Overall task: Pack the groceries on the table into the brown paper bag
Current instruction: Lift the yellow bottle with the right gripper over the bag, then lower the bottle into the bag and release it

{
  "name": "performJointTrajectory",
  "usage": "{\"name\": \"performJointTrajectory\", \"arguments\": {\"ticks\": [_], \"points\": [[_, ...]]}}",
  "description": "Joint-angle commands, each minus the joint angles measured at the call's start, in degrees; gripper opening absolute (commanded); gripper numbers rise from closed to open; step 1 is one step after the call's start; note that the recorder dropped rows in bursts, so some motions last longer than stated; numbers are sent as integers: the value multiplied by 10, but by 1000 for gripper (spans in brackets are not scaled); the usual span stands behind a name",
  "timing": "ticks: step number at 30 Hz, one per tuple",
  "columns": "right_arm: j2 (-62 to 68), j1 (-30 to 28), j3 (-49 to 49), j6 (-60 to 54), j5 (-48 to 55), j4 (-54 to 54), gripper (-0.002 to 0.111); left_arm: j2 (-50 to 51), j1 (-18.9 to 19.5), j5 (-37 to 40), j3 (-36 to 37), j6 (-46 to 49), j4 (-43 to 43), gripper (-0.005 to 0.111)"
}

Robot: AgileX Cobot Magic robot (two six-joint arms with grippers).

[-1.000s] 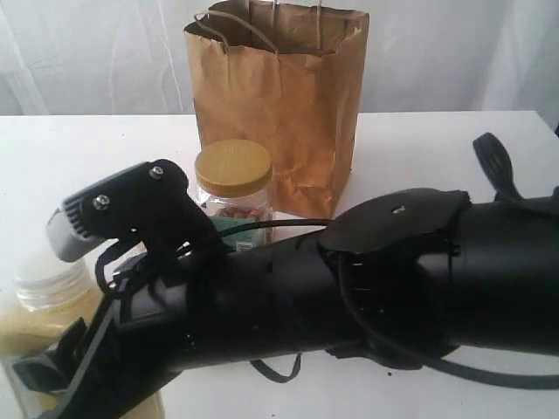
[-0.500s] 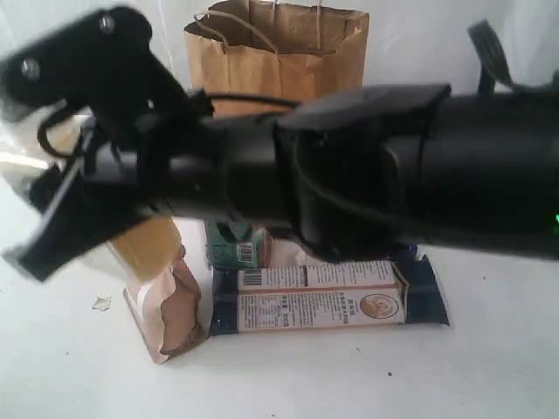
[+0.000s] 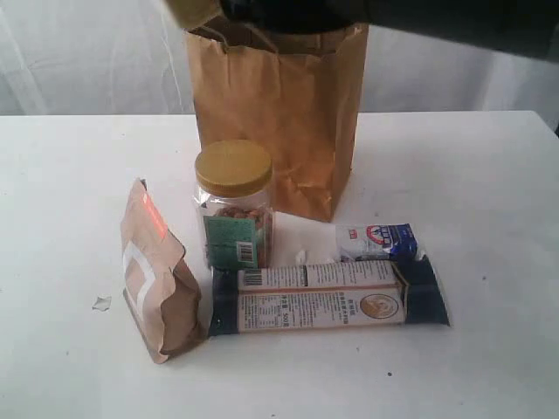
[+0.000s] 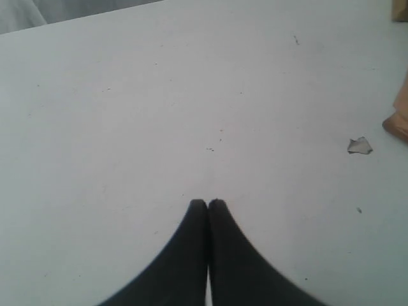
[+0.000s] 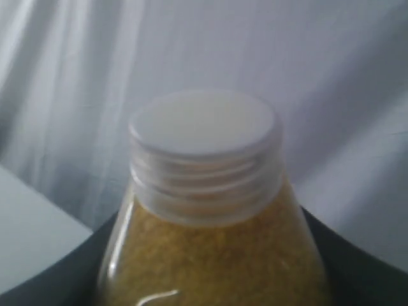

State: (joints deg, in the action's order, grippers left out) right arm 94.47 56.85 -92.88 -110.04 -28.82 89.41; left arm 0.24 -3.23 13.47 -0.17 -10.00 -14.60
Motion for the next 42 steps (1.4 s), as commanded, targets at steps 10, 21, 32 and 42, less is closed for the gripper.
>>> {"name": "performJointTrajectory", "arguments": {"ticks": [10, 21, 32, 42], "points": [[61, -86, -17, 31, -154, -82, 0, -2, -82, -1, 2, 0, -2, 0], [73, -125, -17, 359, -236, -163, 0, -2, -86, 0, 2, 0, -2, 0], [140, -152, -17, 542, -280, -210, 0, -2, -86, 0, 2, 0, -2, 0], [189, -166, -17, 399, -292, -244, 0, -2, -86, 0, 2, 0, -2, 0]]}}
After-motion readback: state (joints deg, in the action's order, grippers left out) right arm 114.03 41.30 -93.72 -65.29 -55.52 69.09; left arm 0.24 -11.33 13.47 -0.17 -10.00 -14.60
